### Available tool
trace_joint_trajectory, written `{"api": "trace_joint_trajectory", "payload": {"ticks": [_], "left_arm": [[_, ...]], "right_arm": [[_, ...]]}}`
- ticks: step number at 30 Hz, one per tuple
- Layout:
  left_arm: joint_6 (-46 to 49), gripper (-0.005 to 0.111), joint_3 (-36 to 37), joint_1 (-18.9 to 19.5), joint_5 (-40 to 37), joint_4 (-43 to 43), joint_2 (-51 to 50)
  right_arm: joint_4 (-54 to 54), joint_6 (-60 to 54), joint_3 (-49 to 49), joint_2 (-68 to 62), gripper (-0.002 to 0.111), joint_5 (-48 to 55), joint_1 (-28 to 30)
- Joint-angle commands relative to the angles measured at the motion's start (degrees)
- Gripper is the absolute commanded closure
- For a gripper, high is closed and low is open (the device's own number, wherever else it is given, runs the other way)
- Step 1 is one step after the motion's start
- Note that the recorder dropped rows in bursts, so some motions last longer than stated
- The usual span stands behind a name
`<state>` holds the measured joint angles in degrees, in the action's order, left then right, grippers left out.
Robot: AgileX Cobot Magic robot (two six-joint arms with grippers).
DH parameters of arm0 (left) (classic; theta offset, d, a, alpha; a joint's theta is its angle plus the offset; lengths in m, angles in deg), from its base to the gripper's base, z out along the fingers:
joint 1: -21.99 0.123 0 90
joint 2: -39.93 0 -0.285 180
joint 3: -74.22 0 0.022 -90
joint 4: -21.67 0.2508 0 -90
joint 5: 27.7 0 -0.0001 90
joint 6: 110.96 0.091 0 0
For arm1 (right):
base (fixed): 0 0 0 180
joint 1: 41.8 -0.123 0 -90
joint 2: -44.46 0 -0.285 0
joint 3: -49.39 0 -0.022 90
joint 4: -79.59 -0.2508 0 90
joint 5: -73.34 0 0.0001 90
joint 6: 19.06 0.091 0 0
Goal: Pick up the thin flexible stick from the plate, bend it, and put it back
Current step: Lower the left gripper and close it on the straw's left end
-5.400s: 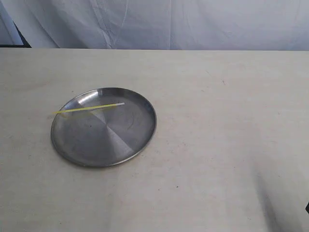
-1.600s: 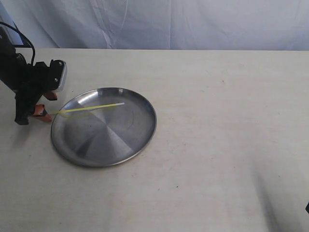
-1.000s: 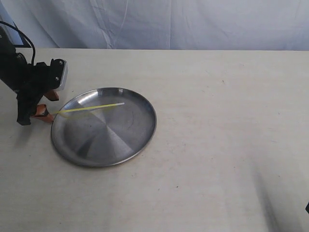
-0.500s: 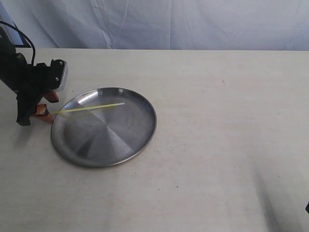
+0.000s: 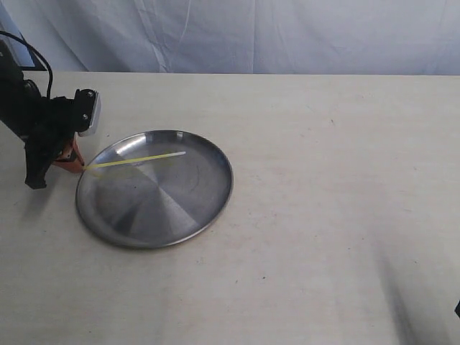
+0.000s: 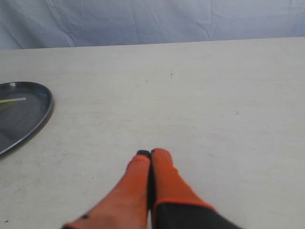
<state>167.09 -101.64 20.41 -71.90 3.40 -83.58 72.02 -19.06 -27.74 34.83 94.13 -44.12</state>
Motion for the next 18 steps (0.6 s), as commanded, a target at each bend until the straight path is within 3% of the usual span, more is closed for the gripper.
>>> {"api": "trace_joint_trajectory", "payload": {"ticks": [1, 18], "left_arm": [[-3.6, 0.107, -0.1, -0.2, 0.4, 0.1, 0.1], [-3.4, 0.107, -0.1, -0.2, -0.6, 0.5, 4.7]], "right_arm": [[0.0, 0.0, -0.1, 0.4, 0.109, -0.3, 0.3], [0.0, 0.0, -0.1, 0.4, 0.109, -0.3, 0.3]]}}
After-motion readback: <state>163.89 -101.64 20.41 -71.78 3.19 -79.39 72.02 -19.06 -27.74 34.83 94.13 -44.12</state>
